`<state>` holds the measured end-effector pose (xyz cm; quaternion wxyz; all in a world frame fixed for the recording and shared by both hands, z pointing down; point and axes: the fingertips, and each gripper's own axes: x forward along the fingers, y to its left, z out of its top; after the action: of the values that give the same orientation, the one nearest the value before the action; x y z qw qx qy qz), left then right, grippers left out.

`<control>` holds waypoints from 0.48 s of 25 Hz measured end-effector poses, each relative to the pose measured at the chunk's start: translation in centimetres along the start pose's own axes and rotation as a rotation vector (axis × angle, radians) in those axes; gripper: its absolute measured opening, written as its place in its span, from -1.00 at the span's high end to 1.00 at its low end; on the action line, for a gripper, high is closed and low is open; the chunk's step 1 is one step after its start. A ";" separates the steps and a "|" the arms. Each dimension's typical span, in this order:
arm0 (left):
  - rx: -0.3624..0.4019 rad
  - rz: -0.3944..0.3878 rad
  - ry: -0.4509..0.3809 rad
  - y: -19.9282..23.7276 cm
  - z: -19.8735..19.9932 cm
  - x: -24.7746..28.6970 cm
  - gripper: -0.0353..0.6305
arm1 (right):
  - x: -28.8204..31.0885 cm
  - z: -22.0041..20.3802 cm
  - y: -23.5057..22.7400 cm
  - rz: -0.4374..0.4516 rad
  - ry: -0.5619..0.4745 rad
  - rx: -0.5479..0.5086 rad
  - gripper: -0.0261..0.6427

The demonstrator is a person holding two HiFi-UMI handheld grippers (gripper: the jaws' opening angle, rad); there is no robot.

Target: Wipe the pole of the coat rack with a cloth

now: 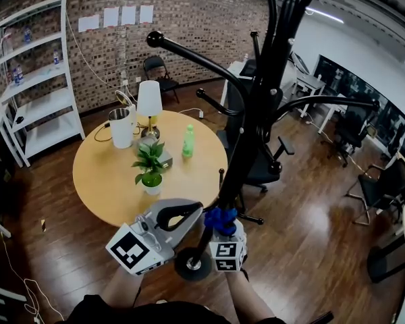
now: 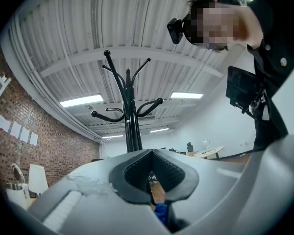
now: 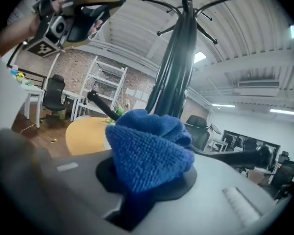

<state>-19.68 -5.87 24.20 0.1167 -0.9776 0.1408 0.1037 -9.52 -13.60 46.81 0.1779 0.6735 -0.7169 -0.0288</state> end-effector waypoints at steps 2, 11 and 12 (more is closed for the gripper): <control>-0.003 -0.002 0.008 -0.1 -0.2 0.0 0.88 | 0.1 -0.5 0.2 0.014 0.007 0.016 0.69; -0.016 0.023 -0.022 0.2 0.1 0.1 0.88 | -2.2 7.7 -2.1 0.033 -0.132 0.078 0.69; -0.010 0.023 -0.013 0.2 -0.1 0.0 0.88 | -2.9 9.7 -3.0 0.017 -0.180 0.079 0.69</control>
<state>-19.72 -6.09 24.23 0.1113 -0.9758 0.1510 0.1120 -9.46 -12.97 36.27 0.0863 0.6684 -0.7364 -0.0591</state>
